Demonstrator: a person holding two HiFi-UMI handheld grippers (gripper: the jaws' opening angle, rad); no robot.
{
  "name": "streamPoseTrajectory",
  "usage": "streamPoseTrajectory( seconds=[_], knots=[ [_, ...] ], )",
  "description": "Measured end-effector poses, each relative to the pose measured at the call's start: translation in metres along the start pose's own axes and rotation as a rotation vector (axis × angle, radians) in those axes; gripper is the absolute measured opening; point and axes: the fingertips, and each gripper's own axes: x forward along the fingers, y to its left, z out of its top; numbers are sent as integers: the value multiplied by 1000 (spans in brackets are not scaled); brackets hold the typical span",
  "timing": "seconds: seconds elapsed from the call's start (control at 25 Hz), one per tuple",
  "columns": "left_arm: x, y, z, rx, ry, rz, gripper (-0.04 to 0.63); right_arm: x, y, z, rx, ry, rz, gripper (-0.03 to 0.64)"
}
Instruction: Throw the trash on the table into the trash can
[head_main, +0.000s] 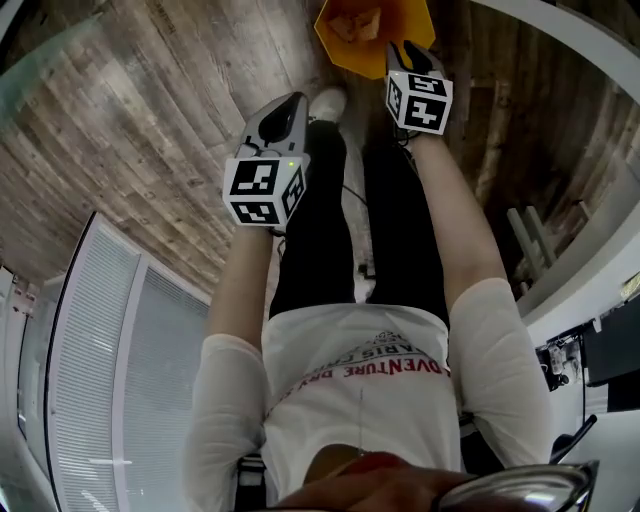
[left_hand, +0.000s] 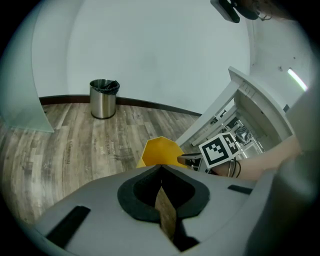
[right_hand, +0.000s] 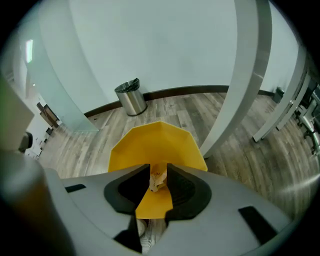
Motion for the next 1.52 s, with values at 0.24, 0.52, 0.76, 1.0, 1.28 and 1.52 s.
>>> streamPoseTrajectory(
  seconds=[0.24, 0.52, 0.76, 1.0, 1.28, 1.52],
  knots=[
    [-27, -22, 26, 16, -18, 11, 25, -61, 15, 47, 51, -76, 19, 51],
    [-97, -99, 147, 156, -153, -45, 25, -210, 30, 160, 135, -351, 52, 28],
    [-168, -223, 238, 256, -284, -150, 25, -387, 12, 216, 125, -543, 28, 28],
    [-208, -386, 266, 432, -340, -376, 25, -546, -72, 209, 225, -717, -132, 28],
    [-229, -590, 222, 656, -315, -673, 25, -711, -182, 126, 363, -884, -408, 28],
    [-255, -732, 155, 829, -310, -913, 25, -814, -247, -5, 538, -943, -678, 28]
  ],
)
